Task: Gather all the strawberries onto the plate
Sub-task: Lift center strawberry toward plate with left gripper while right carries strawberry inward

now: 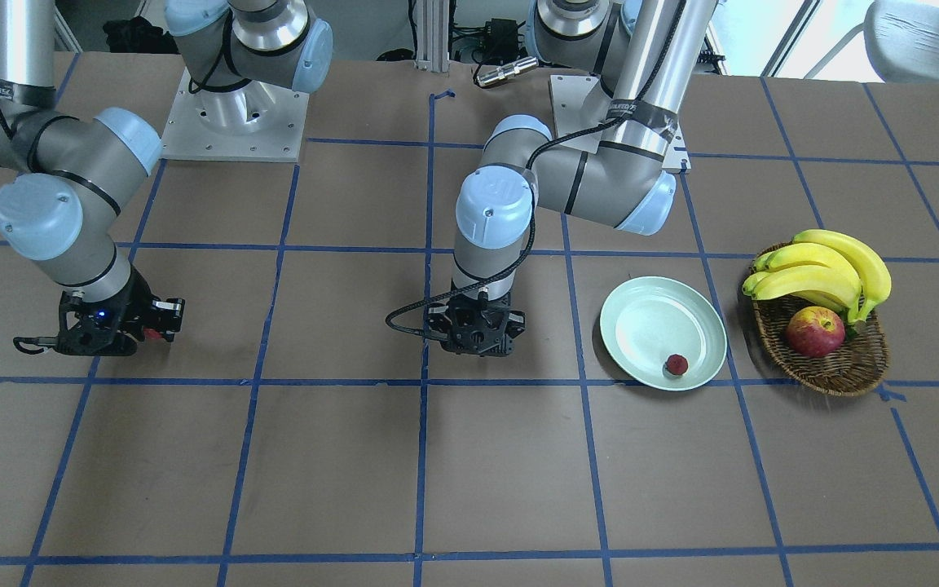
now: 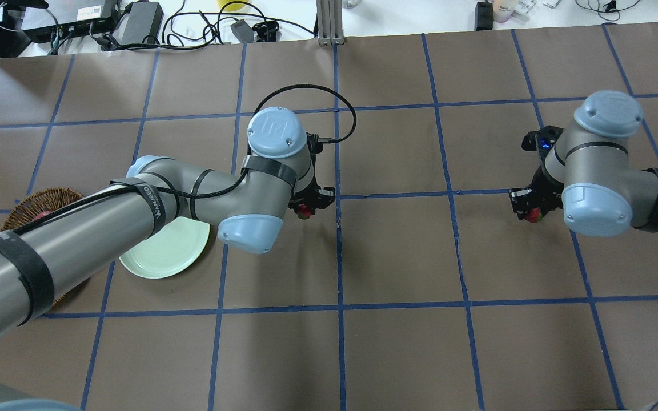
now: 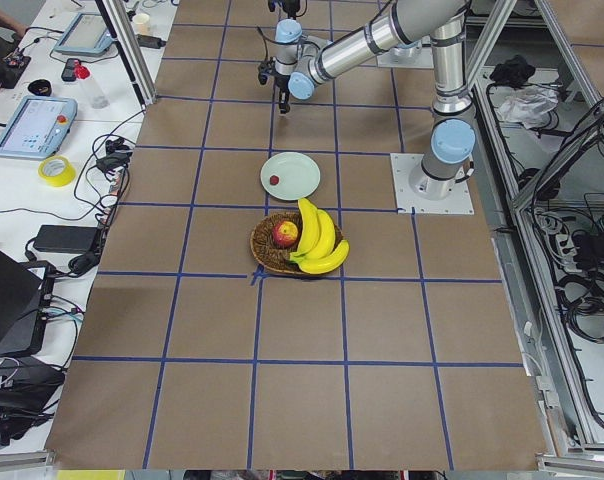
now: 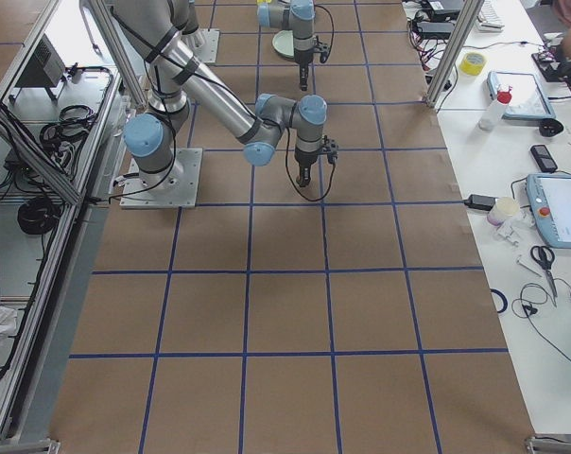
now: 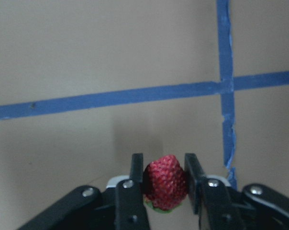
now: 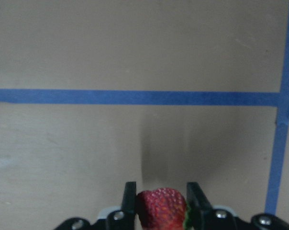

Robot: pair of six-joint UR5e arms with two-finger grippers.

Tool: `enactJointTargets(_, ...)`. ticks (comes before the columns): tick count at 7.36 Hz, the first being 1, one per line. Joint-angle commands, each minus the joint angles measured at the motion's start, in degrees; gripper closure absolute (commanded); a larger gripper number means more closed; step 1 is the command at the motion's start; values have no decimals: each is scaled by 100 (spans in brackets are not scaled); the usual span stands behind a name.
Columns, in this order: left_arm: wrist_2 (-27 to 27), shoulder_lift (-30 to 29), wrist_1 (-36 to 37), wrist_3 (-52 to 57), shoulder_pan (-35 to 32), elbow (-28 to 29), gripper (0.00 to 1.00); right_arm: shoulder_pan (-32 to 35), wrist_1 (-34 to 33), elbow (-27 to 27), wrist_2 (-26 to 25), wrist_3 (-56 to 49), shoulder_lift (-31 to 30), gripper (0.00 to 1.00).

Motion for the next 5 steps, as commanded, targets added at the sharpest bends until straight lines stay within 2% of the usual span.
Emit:
enactJointTargets(1, 296, 594, -840, 593, 767, 215, 91, 938, 458, -394, 25, 1085, -76, 73)
enactJointTargets(2, 322, 824, -1289, 937, 1171, 330, 92, 1360, 582, -439, 460, 2005, -68, 73)
enactJointTargets(3, 313, 948, -1363, 1158, 1645, 261, 92, 1973, 531, -448, 795, 3006, 11, 73)
enactJointTargets(5, 261, 888, -1233, 2446, 2594, -159, 92, 2872, 452, -719, 1009, 4339, 274, 74)
